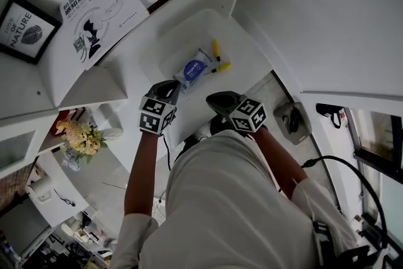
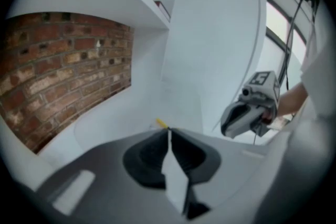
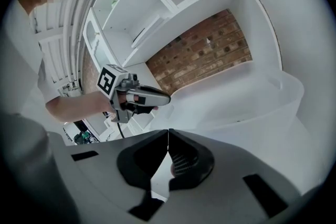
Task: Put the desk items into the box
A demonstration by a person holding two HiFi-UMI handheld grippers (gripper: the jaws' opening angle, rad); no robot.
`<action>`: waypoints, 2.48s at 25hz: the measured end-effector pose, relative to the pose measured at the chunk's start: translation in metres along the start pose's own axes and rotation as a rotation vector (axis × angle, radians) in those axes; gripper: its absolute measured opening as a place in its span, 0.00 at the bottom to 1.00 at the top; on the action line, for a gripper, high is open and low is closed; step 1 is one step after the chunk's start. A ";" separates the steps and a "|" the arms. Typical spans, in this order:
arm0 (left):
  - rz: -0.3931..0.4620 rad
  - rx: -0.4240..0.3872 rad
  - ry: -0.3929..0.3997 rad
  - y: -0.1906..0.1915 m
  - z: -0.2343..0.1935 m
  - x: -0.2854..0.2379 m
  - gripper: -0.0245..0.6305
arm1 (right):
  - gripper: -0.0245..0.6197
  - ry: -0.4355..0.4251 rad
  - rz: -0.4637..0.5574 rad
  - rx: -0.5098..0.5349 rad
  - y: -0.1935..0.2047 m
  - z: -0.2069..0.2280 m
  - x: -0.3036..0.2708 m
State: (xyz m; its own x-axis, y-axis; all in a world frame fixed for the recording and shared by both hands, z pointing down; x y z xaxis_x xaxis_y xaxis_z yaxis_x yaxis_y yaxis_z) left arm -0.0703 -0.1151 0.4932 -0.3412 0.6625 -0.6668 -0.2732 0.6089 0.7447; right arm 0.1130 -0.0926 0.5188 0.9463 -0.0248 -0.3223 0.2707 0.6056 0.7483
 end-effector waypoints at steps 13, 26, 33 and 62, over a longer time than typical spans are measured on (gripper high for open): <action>0.153 0.116 -0.033 0.044 0.009 0.071 0.04 | 0.04 0.121 0.108 0.012 -0.004 -0.036 0.001; 0.279 0.216 -0.074 0.062 0.018 0.112 0.04 | 0.04 0.167 0.176 0.036 0.001 -0.062 0.011; 0.275 0.220 -0.069 0.067 0.018 0.115 0.04 | 0.04 0.165 0.184 0.038 -0.001 -0.067 0.010; 0.273 0.180 0.016 0.056 0.028 0.108 0.04 | 0.04 0.204 0.232 0.018 -0.002 -0.074 0.009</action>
State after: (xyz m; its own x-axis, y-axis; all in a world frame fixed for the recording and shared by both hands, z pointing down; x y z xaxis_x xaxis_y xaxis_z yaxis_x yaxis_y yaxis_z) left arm -0.0974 0.0023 0.4622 -0.3947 0.8059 -0.4413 -0.0065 0.4779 0.8784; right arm 0.1083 -0.0349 0.4716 0.9289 0.2732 -0.2501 0.0569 0.5620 0.8252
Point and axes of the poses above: the fingertips, and each gripper's own axes: x backward along the fingers, z to its right, y out of its underside, the point moved 7 cm from there along x, backward along the fingers, and after that the axes turned 11 degrees about -y, right-handed, at the moved point
